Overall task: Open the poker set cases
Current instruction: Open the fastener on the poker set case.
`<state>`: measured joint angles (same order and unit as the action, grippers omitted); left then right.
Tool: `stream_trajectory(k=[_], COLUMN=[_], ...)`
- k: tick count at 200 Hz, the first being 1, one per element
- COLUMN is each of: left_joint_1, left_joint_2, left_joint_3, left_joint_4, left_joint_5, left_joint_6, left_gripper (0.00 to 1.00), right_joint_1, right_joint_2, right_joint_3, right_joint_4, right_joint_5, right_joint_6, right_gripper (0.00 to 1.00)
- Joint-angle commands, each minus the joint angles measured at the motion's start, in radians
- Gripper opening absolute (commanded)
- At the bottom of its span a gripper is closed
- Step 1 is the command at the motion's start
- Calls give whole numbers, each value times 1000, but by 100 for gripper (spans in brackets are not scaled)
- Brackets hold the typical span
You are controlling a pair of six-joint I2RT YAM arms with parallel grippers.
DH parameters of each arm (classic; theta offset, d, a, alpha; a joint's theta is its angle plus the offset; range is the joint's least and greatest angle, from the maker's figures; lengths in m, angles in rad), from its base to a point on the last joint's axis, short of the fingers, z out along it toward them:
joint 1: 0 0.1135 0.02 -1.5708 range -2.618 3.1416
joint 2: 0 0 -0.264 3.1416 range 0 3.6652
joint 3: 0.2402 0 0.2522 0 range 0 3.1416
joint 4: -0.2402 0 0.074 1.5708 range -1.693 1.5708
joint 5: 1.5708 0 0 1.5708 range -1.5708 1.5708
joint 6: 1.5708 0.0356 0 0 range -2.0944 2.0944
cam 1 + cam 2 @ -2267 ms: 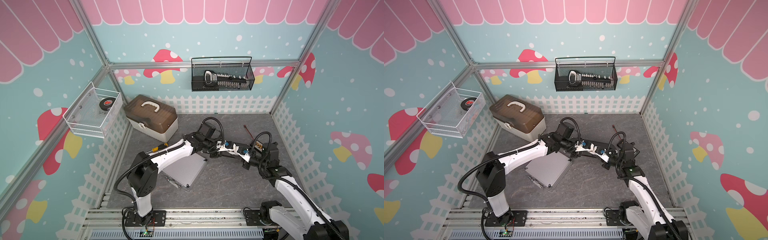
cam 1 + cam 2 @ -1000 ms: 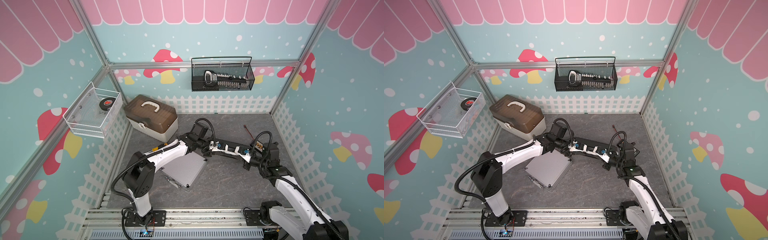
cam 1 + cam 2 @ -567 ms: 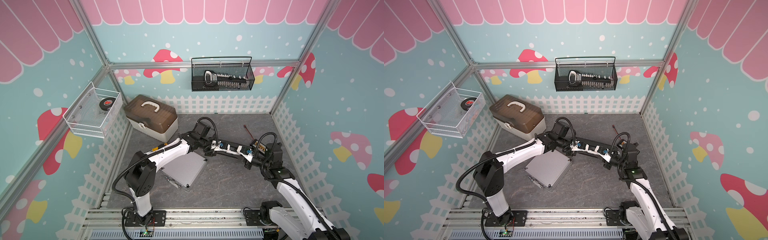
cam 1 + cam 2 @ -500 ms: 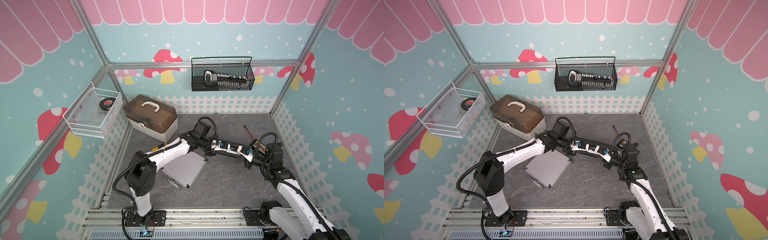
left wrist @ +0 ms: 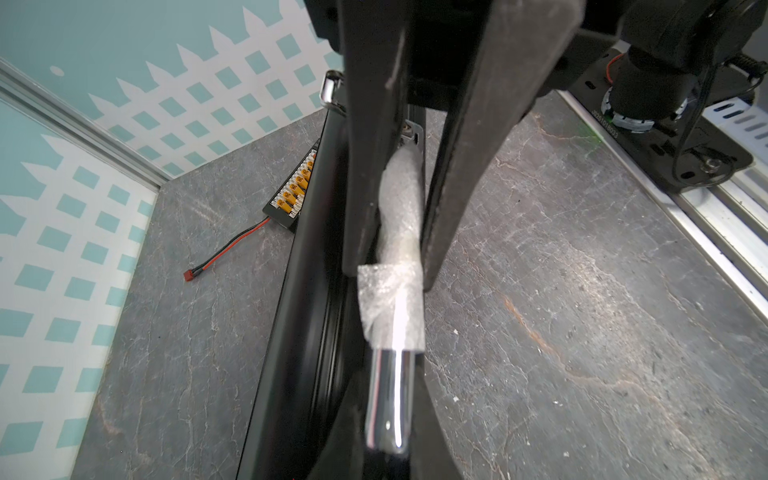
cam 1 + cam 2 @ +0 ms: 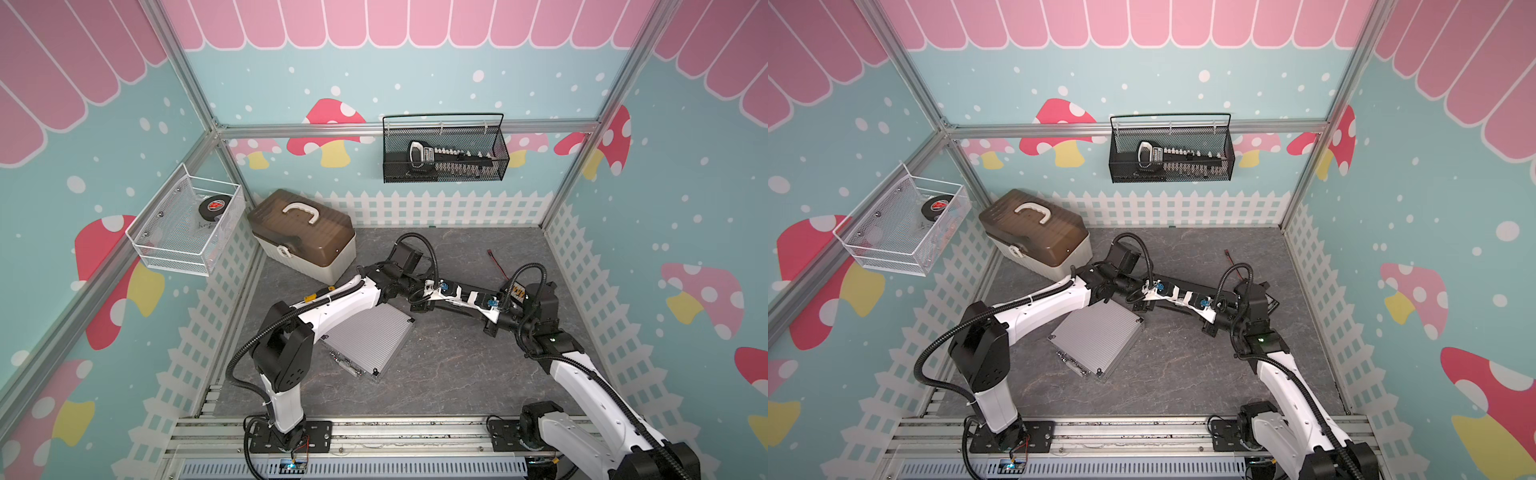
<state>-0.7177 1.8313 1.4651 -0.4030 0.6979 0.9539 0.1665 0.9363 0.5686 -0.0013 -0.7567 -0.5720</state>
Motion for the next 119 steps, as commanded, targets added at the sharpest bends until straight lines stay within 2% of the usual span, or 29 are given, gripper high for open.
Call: stream_trajectory(k=[1,15,25,38,85,119], left_joint_1=[-22,-22,-22,-22,-20,-17], left_joint_2=[0,-2,-3,-3,-4,-10], left_joint_3=[50,50,50,50,51,52], left_joint_4=[23,23,23,22,24,26], left_joint_5=[74,75,77,79,92,98], left_joint_6=[-12,-11,-12,-14,-17,-26], left_gripper=[1,1,0,0,0,1], right_joint_1=[1,4,2,3,2,3], right_joint_2=[11,19,19,18,27,30], right_joint_3=[37,48,50,47,59,73], right_joint_4=[0,-32,-39,-39,-46,-42], right_joint_5=[32,45,65,76,74,70], right_joint_6=[-8,-25,-31,-33,-32,-9], right_gripper=[14,16,23,24,19,8])
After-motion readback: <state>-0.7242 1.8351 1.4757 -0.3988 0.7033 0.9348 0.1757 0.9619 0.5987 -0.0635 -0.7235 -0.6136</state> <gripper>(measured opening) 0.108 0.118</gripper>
